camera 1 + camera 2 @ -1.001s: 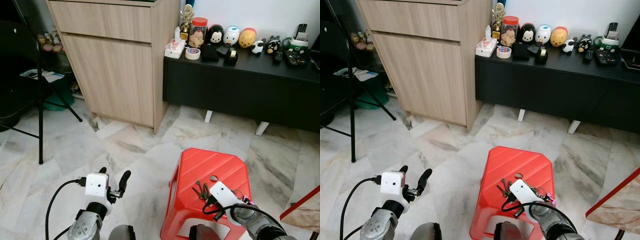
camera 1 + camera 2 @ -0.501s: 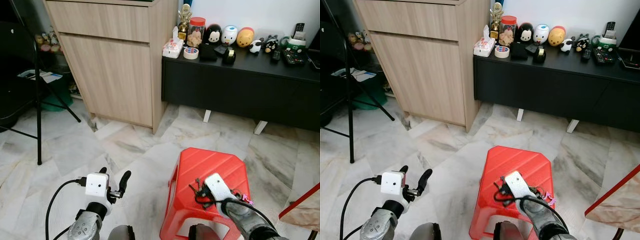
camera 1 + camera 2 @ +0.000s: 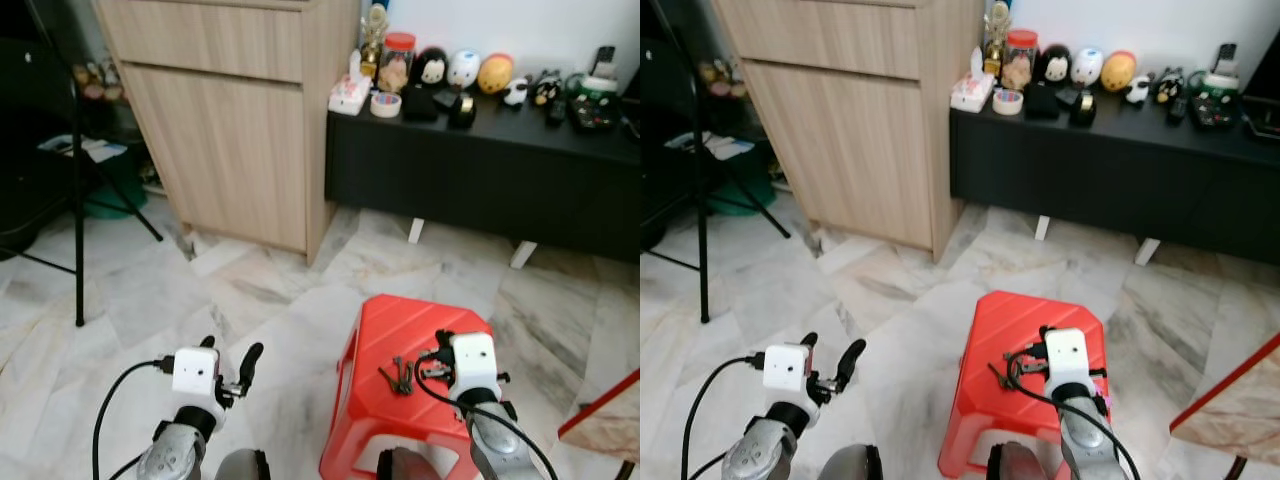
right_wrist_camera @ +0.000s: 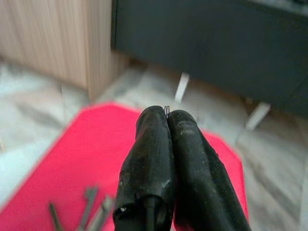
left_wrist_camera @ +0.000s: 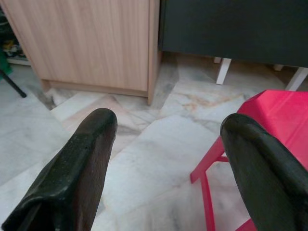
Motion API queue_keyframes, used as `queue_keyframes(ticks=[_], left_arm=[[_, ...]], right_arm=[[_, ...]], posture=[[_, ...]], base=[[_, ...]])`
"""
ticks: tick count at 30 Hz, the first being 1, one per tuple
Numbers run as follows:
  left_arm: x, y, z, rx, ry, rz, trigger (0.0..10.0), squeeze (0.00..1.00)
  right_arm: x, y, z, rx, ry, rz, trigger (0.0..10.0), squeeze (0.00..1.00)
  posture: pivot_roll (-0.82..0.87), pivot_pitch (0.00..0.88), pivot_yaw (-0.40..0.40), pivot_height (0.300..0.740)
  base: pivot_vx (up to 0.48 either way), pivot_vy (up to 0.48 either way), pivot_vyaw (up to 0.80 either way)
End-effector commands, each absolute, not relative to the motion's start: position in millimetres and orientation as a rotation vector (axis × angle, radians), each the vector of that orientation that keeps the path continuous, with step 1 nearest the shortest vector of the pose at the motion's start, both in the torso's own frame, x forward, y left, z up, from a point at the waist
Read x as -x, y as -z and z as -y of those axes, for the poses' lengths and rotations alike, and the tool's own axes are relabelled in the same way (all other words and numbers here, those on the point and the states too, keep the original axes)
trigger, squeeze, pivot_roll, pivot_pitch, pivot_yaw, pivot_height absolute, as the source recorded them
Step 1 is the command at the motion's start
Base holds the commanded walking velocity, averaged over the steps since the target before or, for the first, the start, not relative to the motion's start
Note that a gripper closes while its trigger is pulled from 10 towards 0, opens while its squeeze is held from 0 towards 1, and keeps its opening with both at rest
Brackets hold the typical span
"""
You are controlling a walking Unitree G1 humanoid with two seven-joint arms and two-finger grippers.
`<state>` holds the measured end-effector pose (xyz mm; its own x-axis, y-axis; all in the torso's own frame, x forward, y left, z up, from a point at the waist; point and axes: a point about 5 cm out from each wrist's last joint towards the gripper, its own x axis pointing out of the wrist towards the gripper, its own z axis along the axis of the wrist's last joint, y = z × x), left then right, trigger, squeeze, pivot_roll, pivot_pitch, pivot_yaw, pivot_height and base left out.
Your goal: Hang keys on a hook
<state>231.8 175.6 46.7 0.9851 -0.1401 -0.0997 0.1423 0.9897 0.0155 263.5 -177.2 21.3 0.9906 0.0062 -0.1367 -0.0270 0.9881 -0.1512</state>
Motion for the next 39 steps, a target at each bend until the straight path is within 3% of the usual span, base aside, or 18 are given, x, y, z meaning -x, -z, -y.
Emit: queue_keyframes(ticks=[1,7,23,28,35,39], left_arm=[[-231.2,-44.5,-176.9,-0.031,0.134,-0.103,10.0,0.00],[-230.3,-43.1,-177.5,-0.033,0.128,-0.103,10.0,0.00],[-229.6,-36.8,-182.9,-0.039,0.109,-0.119,10.0,0.00],[-227.1,-25.6,-191.9,-0.060,0.084,-0.159,10.0,0.00],[-221.6,-5.4,-207.0,-0.080,0.060,-0.258,10.0,0.00],[-217.8,12.0,-220.3,-0.083,0.024,-0.350,10.0,0.00]], right_arm=[[-263.5,-36.3,178.4,0.119,0.027,-0.033,10.0,0.00],[-256.3,-44.6,169.6,0.074,0.028,0.021,10.0,0.00],[-245.2,-32.8,168.1,0.065,0.029,-0.059,10.0,0.00],[-240.5,-25.2,167.5,0.062,0.030,-0.092,10.0,0.00],[-228.0,3.6,172.8,0.044,0.070,-0.237,10.0,0.00],[-209.6,40.0,172.1,0.030,0.081,-0.458,10.0,0.00]], posture=[[0.05,0.033,-0.056,0.626],[0.04,0.029,-0.060,0.651],[0.03,0.009,-0.065,0.740],[0.03,0.000,-0.068,0.740],[0.04,0.000,-0.064,0.740],[0.04,0.000,-0.062,0.740]], base=[[0.000,0.000,0.00],[0.000,0.000,0.00],[0.000,0.000,0.00],[0.000,0.000,0.00],[0.000,0.000,0.00],[0.000,0.000,0.00]])
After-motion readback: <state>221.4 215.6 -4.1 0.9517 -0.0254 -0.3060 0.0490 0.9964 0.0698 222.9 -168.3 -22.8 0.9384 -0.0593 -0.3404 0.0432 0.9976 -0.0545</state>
